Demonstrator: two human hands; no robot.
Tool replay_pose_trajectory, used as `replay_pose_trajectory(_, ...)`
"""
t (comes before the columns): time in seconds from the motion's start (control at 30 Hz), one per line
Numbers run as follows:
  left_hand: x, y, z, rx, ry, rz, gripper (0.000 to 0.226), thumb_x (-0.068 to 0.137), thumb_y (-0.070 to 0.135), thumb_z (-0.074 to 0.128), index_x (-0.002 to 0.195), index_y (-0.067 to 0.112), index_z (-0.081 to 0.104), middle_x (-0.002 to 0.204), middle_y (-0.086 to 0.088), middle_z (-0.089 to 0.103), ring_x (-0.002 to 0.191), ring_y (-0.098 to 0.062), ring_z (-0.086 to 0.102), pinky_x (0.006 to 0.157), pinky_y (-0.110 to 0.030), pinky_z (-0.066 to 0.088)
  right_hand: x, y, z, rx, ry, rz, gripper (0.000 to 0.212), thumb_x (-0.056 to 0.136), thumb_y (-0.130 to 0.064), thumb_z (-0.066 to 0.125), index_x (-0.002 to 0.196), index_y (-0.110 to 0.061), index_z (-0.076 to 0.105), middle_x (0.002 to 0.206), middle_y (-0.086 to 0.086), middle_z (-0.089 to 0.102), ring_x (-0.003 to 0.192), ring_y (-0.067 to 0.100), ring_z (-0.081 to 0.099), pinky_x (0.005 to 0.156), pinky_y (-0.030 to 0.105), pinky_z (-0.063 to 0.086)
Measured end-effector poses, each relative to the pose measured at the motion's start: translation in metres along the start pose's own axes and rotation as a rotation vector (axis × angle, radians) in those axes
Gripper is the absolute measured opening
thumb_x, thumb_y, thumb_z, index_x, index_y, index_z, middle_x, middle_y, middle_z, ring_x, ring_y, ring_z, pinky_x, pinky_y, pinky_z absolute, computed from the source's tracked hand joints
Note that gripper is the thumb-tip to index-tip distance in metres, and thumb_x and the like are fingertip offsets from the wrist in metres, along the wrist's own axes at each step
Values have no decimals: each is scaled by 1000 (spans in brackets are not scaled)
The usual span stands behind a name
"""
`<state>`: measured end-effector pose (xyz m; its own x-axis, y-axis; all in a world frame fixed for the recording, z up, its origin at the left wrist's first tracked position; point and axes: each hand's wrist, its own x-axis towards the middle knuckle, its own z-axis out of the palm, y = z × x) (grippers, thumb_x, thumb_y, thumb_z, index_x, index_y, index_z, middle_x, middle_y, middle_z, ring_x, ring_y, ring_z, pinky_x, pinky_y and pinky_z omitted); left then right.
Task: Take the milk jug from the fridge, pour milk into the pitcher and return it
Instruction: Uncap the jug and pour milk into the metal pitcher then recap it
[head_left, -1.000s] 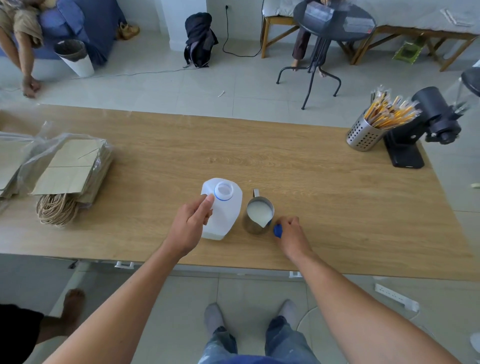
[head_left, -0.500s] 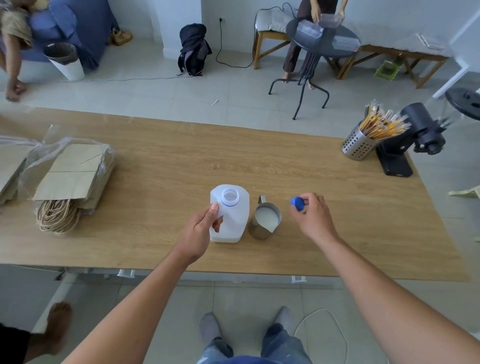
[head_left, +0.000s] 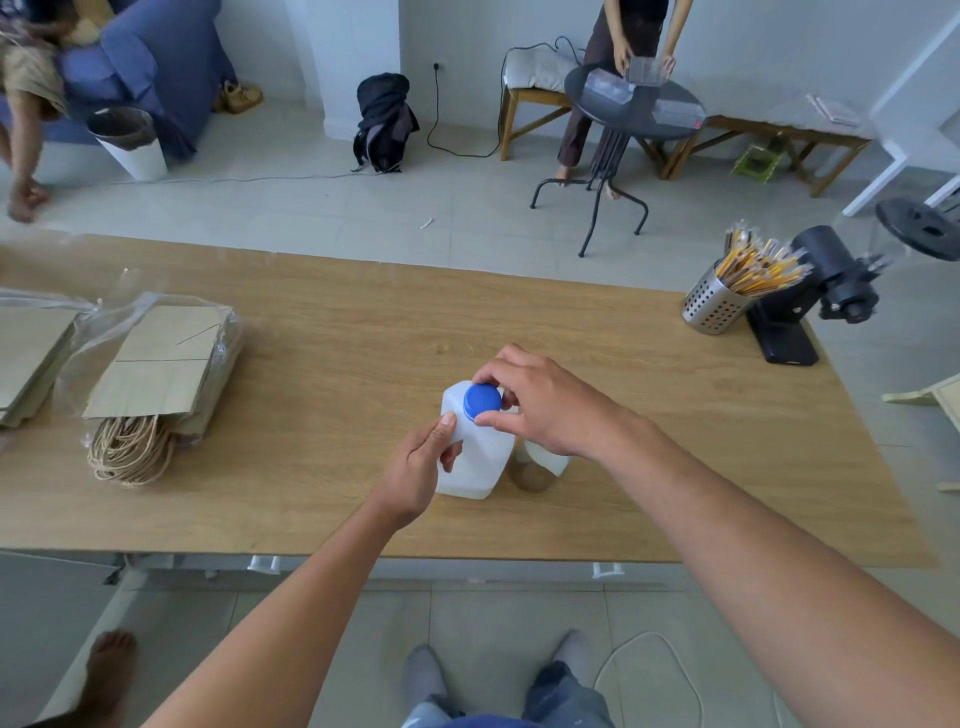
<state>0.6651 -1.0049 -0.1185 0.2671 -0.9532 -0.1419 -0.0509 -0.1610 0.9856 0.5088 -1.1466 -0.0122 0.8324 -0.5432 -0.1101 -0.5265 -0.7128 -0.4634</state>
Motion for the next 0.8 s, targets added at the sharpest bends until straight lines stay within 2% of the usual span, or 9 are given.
replay_pose_trajectory(0.2,4,0,-3,-3,-5,3,59,117,45,36,71,7,40,72,-9,42,74,-26,39,76,-43,32,9,-4,-8,-68,-62,-40,42,98,-29,82,138,-24,71,124,-11,60,102,13,59,98,38,52)
replay_pose_trajectory(0.4,10,0,-12,18,-70,-6,61,119,42,35,73,3,39,73,-22,40,73,-26,38,77,-43,32,16,-5,-13,-103,-102,-77,46,96,-13,82,139,-27,73,125,-11,70,110,16,63,100,40,51)
replay_pose_trajectory(0.57,19,1,-25,29,-164,-18,63,116,45,37,72,1,41,73,-8,46,75,-24,42,81,-44,34,19,-2,-12,-135,-113,-134,50,95,-7,82,141,-24,73,132,-8,72,114,20,67,101,41,53)
replay_pose_trajectory(0.7,25,5,-32,35,-201,-43,66,114,49,38,72,-3,39,74,-9,44,76,-24,39,82,-42,31,21,-4,-13,-205,-133,-238,57,93,8,80,142,-20,73,141,-7,71,120,20,69,101,32,56)
replay_pose_trajectory(0.8,26,6,-33,31,-203,-41,65,114,47,38,72,-3,40,74,-9,44,76,-23,39,82,-41,31,23,-2,-12,-220,-147,-260,60,93,14,76,143,-20,73,143,-6,69,119,20,70,97,34,59)
